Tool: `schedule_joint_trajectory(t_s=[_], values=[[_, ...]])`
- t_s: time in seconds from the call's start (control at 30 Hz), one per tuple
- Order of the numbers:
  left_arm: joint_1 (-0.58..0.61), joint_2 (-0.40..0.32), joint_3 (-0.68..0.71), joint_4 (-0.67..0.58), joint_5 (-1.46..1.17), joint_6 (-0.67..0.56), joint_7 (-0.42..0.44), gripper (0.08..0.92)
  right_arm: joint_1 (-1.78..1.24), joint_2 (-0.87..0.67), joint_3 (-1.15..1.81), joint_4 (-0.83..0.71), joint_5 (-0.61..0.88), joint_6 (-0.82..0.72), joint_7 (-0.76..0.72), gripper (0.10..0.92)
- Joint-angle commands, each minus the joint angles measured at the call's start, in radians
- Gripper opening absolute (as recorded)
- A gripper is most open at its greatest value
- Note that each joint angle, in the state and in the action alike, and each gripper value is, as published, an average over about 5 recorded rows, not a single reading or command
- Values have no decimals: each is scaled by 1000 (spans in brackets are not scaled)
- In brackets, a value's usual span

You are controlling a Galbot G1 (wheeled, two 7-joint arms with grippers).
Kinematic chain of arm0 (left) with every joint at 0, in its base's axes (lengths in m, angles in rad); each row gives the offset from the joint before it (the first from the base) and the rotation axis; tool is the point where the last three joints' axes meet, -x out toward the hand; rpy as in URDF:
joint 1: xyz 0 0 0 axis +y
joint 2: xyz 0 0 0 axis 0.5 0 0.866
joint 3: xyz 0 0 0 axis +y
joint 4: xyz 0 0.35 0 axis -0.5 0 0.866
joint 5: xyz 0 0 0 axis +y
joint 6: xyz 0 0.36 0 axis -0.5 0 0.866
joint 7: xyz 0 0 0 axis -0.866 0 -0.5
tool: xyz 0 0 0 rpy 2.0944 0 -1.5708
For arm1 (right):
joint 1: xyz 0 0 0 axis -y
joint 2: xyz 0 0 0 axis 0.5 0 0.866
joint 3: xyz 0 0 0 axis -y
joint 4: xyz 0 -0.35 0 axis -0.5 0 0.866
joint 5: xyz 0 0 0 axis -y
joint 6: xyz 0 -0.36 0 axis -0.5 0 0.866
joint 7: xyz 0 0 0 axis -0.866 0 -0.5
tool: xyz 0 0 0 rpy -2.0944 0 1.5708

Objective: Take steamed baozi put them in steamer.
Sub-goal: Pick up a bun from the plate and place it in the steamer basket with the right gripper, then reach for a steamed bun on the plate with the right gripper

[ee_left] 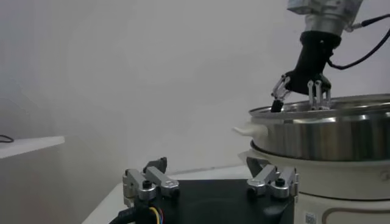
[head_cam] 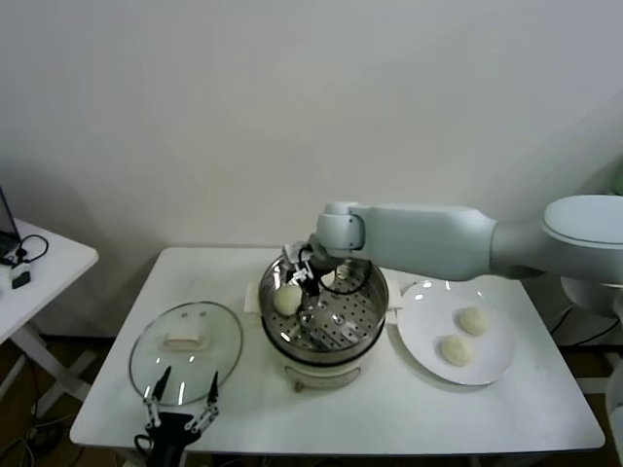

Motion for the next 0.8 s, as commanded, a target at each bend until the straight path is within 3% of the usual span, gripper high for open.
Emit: schedule_joint_trajectory(t_s=[0.03,0.4,0.8], values=[[5,-26,1,-5,0,1,1,823,86,-77,-19,43,61,22,-39,816],[10,-30,2,-15,4,3,0,823,440,-445,-333,217,105,165,-285,823],[11,-38,12,-18,19,6,0,823,251,-726,-339,228,-158,192,-255,823]])
